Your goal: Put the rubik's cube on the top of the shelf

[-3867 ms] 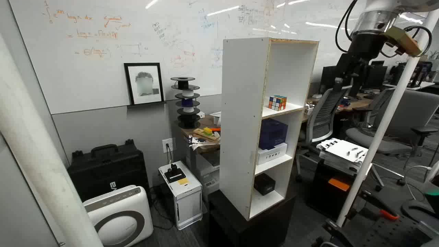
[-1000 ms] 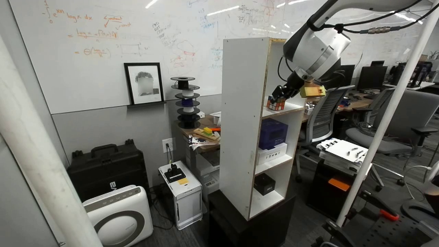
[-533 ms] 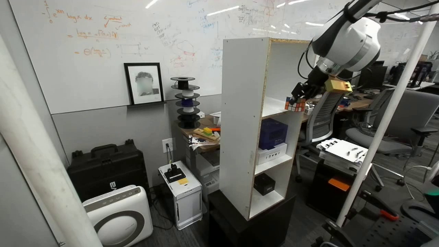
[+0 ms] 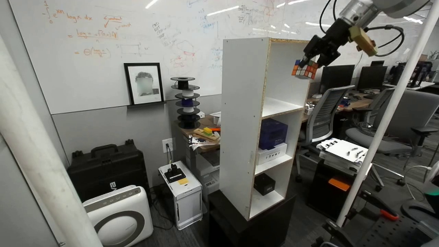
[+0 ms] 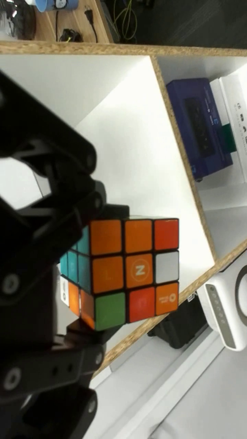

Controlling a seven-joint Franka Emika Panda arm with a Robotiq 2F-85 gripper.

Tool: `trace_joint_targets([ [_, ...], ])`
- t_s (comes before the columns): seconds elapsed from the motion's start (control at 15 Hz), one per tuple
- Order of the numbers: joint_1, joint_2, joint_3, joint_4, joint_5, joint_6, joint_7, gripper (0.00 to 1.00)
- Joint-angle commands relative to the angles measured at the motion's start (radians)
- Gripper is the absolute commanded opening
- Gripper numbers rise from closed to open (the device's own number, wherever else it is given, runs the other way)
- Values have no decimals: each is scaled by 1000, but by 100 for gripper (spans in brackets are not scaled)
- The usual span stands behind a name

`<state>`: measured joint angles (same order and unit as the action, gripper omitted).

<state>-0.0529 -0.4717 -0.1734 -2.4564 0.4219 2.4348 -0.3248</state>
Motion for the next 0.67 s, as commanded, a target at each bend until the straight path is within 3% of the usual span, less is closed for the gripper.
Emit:
trace_joint_targets([
  [0.0,5,-67,35,141,-41,-122,201,38],
  [0.27,12,21,72,356,-30,-112,361,38],
  [0.6,-17,200,107,508,-107,31,471,38],
])
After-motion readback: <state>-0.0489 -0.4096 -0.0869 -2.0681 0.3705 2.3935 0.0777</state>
